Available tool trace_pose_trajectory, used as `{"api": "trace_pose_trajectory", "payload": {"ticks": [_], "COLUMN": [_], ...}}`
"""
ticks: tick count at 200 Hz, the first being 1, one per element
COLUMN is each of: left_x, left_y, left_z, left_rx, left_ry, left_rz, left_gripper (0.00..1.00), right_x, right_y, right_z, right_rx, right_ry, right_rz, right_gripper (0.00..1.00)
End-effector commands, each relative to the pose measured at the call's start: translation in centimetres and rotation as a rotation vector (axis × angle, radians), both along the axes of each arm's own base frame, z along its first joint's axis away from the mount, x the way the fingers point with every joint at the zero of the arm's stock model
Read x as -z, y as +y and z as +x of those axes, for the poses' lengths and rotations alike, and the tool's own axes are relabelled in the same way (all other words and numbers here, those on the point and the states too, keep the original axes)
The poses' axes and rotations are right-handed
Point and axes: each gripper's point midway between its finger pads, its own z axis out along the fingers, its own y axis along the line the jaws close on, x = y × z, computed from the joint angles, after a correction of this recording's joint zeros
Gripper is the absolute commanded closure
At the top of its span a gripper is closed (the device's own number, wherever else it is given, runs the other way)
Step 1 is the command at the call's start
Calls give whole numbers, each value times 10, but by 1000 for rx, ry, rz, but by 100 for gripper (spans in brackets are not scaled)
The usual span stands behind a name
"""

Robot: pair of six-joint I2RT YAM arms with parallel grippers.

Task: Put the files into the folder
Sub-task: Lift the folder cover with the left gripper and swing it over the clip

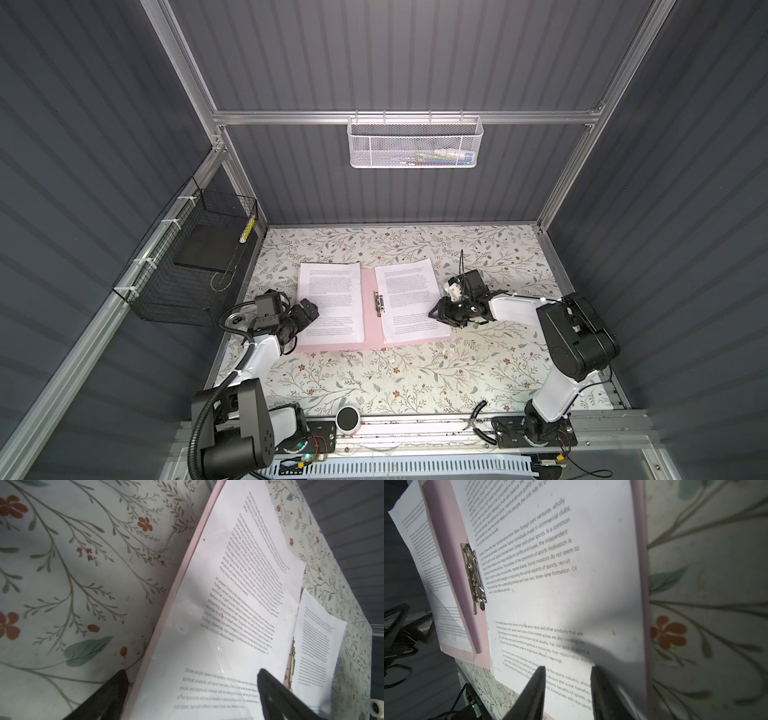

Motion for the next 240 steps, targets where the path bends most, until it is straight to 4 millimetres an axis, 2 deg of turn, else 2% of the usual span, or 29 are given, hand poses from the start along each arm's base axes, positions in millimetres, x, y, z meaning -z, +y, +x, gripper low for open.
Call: {"api": "trace_pose_trajectory", "payload": {"ticks": [1,29,76,115,178,202,240], "left_x": [-18,-34,-65,-96,-154,-166,-183], "left_y": [-20,-31,-33,-49,-62,-77,-107], "left_z": [3,5,-2,-5,-10,-8,-9], "left_rx": [64,102,122,181,228,262,334], "left_ry": [-63,-110,-142,-195,-304,-330,-369], "left_rz": [-108,-168,-150,-231,-268,-312,-288], "left_gripper": [4,5,5,6,7,7,8], "right_x": [57,55,53,55,49,49,48], "right_y": [-28,-27,-26,-23,-22,-22,-21], "right_z": [-48,-48,-47,-47,-47,-47,-48], "right_rx": [21,21,19,20,18,15,11], "right_ry": [225,224,222,228,210,208,205], "right_rz": [-152,-144,-141,-130,-131,-132,-135], "right_gripper": [60,60,61,62,63,63,63]}}
